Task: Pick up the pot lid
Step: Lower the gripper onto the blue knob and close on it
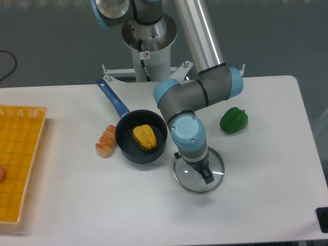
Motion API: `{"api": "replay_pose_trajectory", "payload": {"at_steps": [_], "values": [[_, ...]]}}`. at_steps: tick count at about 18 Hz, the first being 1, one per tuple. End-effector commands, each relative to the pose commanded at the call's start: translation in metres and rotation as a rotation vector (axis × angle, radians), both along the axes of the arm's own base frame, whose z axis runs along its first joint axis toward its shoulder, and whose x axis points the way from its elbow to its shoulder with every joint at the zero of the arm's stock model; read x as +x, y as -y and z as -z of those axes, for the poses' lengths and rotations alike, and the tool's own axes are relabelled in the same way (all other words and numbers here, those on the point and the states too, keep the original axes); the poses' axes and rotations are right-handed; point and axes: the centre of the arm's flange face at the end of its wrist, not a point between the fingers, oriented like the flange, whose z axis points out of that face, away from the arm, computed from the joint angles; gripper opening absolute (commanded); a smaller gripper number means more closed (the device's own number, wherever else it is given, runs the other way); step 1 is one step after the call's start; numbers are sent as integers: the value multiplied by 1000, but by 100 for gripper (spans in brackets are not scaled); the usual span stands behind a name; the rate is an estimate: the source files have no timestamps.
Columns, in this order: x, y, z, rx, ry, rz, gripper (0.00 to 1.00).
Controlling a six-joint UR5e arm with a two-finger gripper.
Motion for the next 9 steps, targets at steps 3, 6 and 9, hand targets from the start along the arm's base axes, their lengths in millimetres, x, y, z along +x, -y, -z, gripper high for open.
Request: {"api": "replay_pose_trajectory", "payload": {"at_steps": [3, 6, 9], "values": [[-6, 6, 0, 12, 10, -14, 100], [-5, 7, 3, 13, 18, -11, 100], [-4, 7, 5, 12, 22, -12, 100]]}}
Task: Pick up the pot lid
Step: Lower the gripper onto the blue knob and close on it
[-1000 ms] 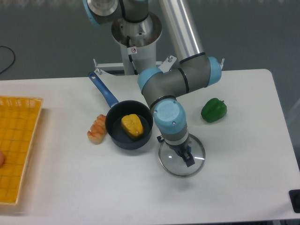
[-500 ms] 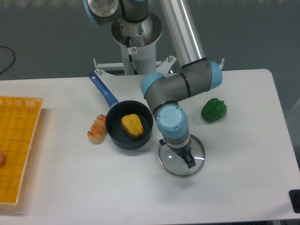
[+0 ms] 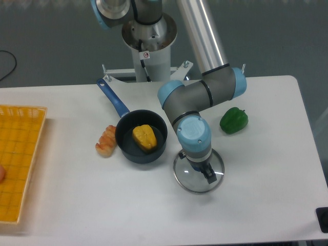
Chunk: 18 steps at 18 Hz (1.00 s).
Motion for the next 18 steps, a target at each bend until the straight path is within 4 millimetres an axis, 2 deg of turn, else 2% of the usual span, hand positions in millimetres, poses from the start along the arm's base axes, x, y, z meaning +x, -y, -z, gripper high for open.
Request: {"api": "replay_pose_trajectory", "payload": {"at_steps": [13, 18], "values": [[3, 0, 7, 8, 27, 2, 99], [1, 2, 7, 7, 28, -1, 85]]}}
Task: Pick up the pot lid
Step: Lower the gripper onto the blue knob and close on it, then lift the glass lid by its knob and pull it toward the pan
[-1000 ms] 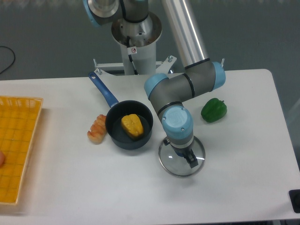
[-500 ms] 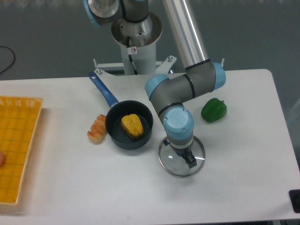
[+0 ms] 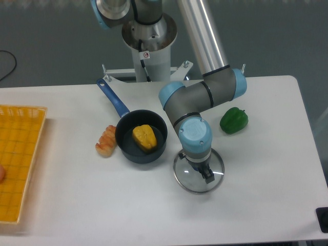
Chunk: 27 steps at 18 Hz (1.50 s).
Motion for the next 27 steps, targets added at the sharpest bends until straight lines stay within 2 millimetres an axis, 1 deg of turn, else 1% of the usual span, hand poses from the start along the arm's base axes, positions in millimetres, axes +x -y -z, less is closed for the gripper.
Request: {"api": "replay_pose_trajectory", "payload": {"at_steps": [3, 5, 7, 8, 10, 12, 21, 24, 27], "values": [[0, 0, 0, -1, 1, 0, 85], [0, 0, 1, 0, 2, -2, 82], [0, -1, 0, 5, 4, -2, 81], [0, -1, 1, 4, 5, -2, 78], [0, -1, 0, 6, 4, -2, 76], [0, -1, 0, 4, 5, -2, 69], [-2, -2, -5, 6, 2, -2, 67], [-3, -3, -10, 11, -4, -2, 66], [-4, -4, -20, 4, 12, -2, 65]]}}
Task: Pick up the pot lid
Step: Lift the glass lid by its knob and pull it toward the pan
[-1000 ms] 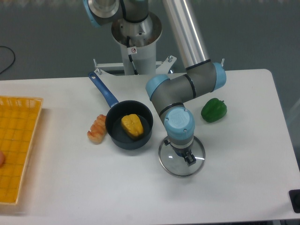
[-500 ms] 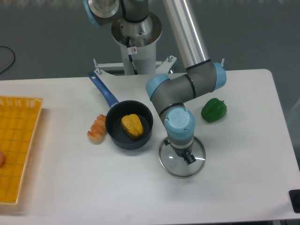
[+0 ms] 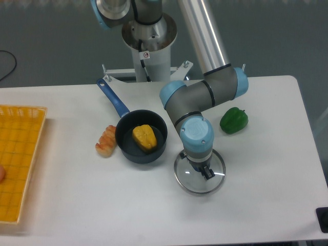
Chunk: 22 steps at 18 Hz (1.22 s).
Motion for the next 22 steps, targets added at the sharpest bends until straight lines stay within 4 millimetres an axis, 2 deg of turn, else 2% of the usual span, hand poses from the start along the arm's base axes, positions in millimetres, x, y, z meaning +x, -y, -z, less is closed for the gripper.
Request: {"api": "replay_pose_trajectory", "payload": {"at_steps": [2, 7, 11, 13, 22], "values": [[1, -1, -8, -14, 22, 1, 65], [13, -5, -45, 44, 73, -3, 65], [17, -4, -58, 38, 83, 3, 65], [27, -9, -68, 50, 75, 20, 65], [37, -12, -74, 44, 75, 32, 65]]}}
